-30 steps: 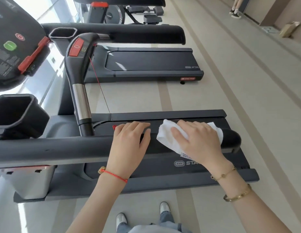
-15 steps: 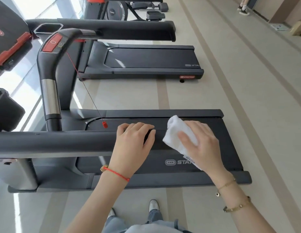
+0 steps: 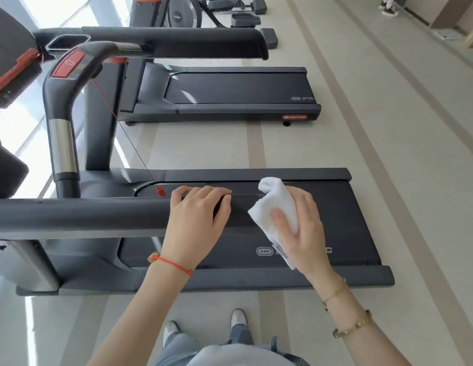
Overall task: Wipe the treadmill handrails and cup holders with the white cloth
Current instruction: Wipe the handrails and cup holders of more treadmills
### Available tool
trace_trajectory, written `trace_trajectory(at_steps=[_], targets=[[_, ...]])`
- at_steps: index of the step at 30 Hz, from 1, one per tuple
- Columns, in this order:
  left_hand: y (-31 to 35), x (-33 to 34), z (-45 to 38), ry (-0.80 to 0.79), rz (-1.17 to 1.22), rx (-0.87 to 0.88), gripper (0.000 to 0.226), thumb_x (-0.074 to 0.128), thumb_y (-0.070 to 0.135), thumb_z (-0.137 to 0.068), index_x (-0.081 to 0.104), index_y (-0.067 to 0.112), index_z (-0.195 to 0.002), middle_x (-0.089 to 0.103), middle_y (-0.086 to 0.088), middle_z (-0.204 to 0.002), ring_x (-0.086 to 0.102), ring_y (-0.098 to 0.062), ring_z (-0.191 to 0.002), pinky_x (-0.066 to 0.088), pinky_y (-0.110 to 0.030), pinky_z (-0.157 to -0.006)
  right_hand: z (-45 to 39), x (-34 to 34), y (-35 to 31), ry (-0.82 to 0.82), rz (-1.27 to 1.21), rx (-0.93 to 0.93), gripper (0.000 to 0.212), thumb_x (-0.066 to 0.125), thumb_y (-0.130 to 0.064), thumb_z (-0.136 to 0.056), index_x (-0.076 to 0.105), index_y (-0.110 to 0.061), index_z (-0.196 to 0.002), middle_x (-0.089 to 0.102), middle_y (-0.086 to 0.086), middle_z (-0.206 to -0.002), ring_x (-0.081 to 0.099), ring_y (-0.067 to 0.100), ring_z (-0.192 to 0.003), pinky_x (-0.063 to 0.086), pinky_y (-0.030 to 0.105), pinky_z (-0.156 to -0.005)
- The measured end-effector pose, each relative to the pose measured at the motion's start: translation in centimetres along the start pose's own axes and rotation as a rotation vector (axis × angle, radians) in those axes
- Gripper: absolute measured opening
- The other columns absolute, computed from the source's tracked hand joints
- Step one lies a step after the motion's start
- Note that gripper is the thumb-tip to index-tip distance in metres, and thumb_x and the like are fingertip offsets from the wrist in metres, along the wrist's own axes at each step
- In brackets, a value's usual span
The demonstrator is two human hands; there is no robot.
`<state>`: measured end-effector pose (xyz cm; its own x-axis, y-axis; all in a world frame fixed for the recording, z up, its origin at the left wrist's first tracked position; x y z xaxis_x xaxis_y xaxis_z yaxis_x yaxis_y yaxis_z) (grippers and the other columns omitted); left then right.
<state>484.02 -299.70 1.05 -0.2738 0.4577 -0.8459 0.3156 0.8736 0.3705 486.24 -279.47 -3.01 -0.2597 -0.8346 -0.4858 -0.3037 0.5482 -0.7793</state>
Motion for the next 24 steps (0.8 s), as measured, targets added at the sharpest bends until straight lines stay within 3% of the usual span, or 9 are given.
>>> trace_trajectory(at_steps=[3, 5, 6, 10, 11, 14, 16, 20, 24], targets=[[0.1, 0.0, 0.0, -0.008, -0.007, -0.005, 0.025, 0.045, 0.028, -0.098, 0.070, 0.024, -0.099, 0.070, 0.013, -0.092, 0.064, -0.011, -0.083, 0.035, -0.035, -0.098, -2.6, -1.0, 0.7, -0.135, -0.250, 0.300, 0.031, 0.051, -0.059, -0.086, 0.064, -0.037, -0.104, 0.067, -0.010, -0.096, 0.064, 0.015, -0.091, 0.055, 0.035, -0.075], [0.1, 0.0, 0.1, -0.017, -0.006, -0.005, 0.026, 0.044, 0.028, -0.099, 0.070, 0.025, -0.100, 0.070, 0.013, -0.094, 0.064, -0.012, -0.086, 0.035, -0.035, -0.098, -4.1, -1.7, 1.6, -0.261, -0.382, 0.495, 0.038, 0.052, -0.060, -0.085, 0.071, -0.032, -0.104, 0.071, -0.004, -0.099, 0.067, 0.018, -0.095, 0.057, 0.049, -0.076], [0.1, -0.1, 0.1, -0.021, -0.005, -0.007, 0.027, 0.043, 0.029, -0.099, 0.070, 0.025, -0.101, 0.070, 0.013, -0.095, 0.064, -0.013, -0.087, 0.035, -0.035, -0.099, -4.2, -1.8, 1.7, -0.272, -0.372, 0.510, 0.039, 0.051, -0.058, -0.086, 0.072, -0.031, -0.105, 0.072, -0.005, -0.099, 0.067, 0.016, -0.096, 0.056, 0.048, -0.079], [0.2, -0.1, 0.1, -0.033, -0.001, -0.008, 0.027, 0.044, 0.028, -0.099, 0.070, 0.024, -0.102, 0.071, 0.012, -0.097, 0.064, -0.014, -0.090, 0.035, -0.036, -0.099, -2.1, -1.1, 1.1, -0.117, -0.353, 0.413, 0.025, 0.050, -0.052, -0.090, 0.065, -0.036, -0.101, 0.062, -0.011, -0.073, 0.060, 0.015, -0.060, 0.058, 0.044, -0.053], [0.2, -0.1, 0.1, -0.033, -0.002, -0.008, 0.027, 0.044, 0.027, -0.099, 0.070, 0.024, -0.102, 0.071, 0.012, -0.098, 0.064, -0.014, -0.091, 0.035, -0.036, -0.099, -1.4, -0.9, 0.9, -0.086, -0.313, 0.330, 0.022, 0.049, -0.051, -0.093, 0.061, -0.037, -0.104, 0.062, -0.014, -0.076, 0.062, 0.016, -0.062, 0.058, 0.044, -0.056], [0.3, 0.0, 0.0, -0.029, -0.007, -0.004, 0.027, 0.045, 0.026, -0.099, 0.071, 0.024, -0.102, 0.071, 0.012, -0.097, 0.065, -0.015, -0.090, 0.036, -0.036, -0.098, -0.3, -0.5, 0.4, -0.057, 0.006, -0.002, 0.030, 0.044, -0.047, -0.097, 0.052, -0.034, -0.123, 0.056, -0.019, -0.117, 0.055, 0.010, -0.111, 0.043, 0.034, -0.093], [0.3, 0.0, 0.1, -0.024, -0.007, 0.004, 0.027, 0.045, 0.026, -0.098, 0.072, 0.024, -0.102, 0.072, 0.013, -0.097, 0.065, -0.015, -0.089, 0.036, -0.035, -0.097, -1.1, -0.2, -0.3, -0.108, 0.170, -0.101, 0.031, 0.043, -0.048, -0.097, 0.053, -0.033, -0.121, 0.053, -0.020, -0.118, 0.049, 0.005, -0.111, 0.038, 0.030, -0.095], [0.2, 0.0, 0.2, -0.011, -0.016, 0.013, 0.027, 0.045, 0.025, -0.099, 0.072, 0.023, -0.101, 0.072, 0.012, -0.096, 0.065, -0.014, -0.088, 0.036, -0.036, -0.097, -4.6, -0.8, -0.4, -0.273, -0.003, 0.179, 0.031, 0.050, -0.054, -0.092, 0.059, -0.027, -0.079, 0.057, -0.012, -0.067, 0.052, 0.005, -0.063, 0.041, 0.029, -0.062], [0.1, -0.1, 0.2, -0.011, -0.002, 0.019, 0.027, 0.046, 0.026, -0.099, 0.072, 0.024, -0.100, 0.072, 0.013, -0.096, 0.066, -0.013, -0.088, 0.037, -0.038, -0.098, -4.1, -1.5, 0.7, -0.207, -0.295, 0.473, 0.029, 0.052, -0.054, -0.091, 0.071, -0.032, -0.091, 0.061, -0.010, -0.067, 0.056, 0.010, -0.068, 0.050, 0.038, -0.064]])
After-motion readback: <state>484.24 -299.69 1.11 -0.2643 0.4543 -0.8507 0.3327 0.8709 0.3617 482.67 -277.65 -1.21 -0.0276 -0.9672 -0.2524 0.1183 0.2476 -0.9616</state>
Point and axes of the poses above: each hand's wrist, its own z-axis away from the middle knuckle, its own x-axis out of the palm, y = z × x, the point moved 1 cm from there along -z, towards the middle knuckle
